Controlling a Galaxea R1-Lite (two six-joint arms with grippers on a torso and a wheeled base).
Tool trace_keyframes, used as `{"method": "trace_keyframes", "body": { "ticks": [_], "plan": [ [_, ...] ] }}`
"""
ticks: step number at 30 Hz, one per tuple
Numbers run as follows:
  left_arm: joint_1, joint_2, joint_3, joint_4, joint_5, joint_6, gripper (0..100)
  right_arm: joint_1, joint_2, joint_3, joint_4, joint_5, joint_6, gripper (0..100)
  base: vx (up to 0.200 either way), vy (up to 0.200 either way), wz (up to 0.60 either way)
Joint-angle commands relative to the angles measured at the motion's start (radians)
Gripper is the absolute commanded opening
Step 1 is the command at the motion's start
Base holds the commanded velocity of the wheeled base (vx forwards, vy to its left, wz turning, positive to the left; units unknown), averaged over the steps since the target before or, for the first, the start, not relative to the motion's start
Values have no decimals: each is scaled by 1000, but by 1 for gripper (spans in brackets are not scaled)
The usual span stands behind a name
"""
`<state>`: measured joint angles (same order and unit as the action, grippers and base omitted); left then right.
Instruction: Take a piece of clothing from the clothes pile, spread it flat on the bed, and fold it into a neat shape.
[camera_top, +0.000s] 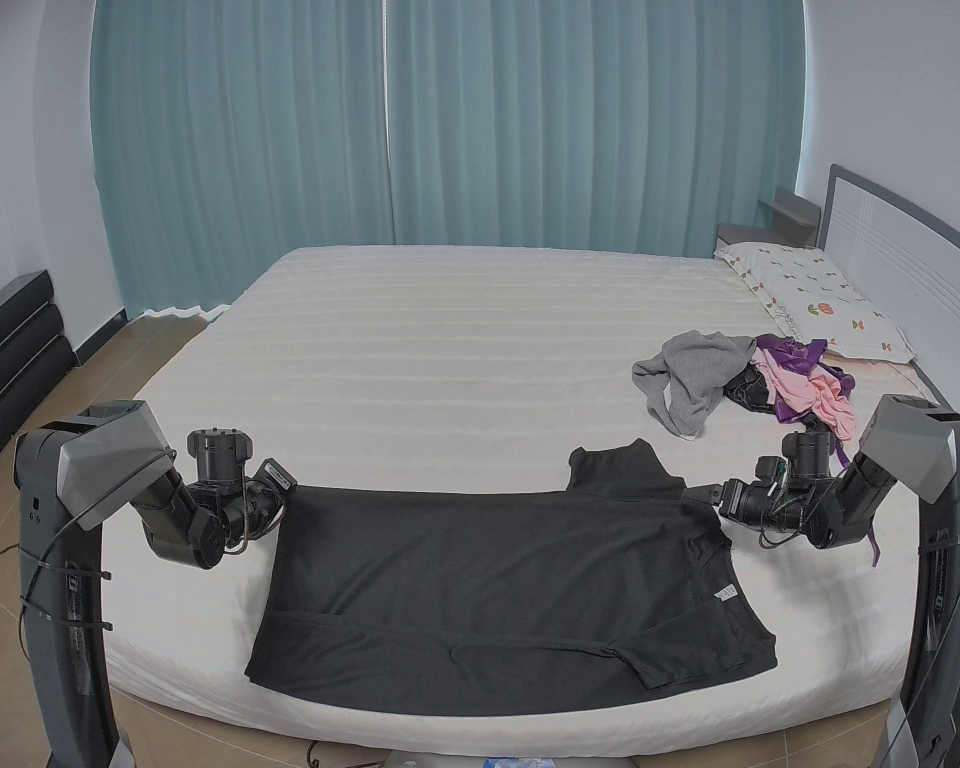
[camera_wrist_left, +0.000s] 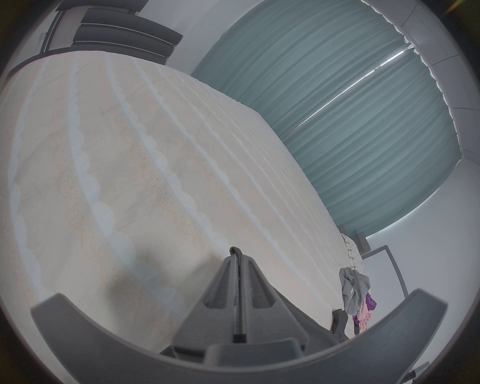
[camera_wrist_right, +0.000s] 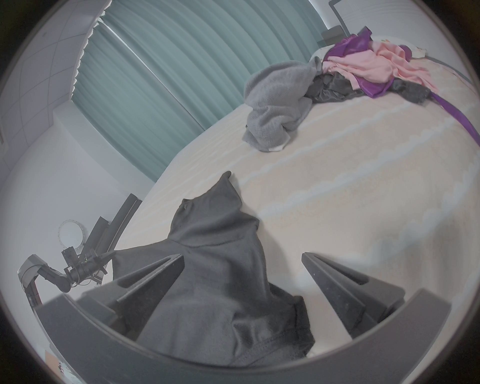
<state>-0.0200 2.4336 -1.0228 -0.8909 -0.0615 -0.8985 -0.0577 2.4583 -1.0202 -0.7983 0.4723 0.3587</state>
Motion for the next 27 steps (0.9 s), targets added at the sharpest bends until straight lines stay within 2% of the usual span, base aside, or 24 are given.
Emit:
{"method": "trace_keyframes", "body": {
  "ticks": [1, 4, 13, 19, 20, 27],
  "plan": [
    [0, -4, 15, 1, 0, 0, 0, 19, 4, -81, 67, 0, 2, 100, 0, 0, 0],
    [0, -7, 15, 1, 0, 0, 0, 29, 27, -166, 134, 0, 8, 100, 0, 0, 0],
    [8, -5, 12, 1, 0, 0, 0, 71, 102, -293, 202, -15, 8, 100, 0, 0, 0],
    [8, -5, 7, 0, 0, 0, 0, 85, 148, -351, 208, -55, 8, 100, 0, 0, 0],
    [8, -5, 7, 1, 0, 0, 0, 85, 148, -351, 208, -55, 6, 0, 0, 0, 0],
    [8, -7, 6, 0, 0, 0, 0, 68, 142, -353, 206, -57, 8, 0, 0, 0, 0]
  ]
}}
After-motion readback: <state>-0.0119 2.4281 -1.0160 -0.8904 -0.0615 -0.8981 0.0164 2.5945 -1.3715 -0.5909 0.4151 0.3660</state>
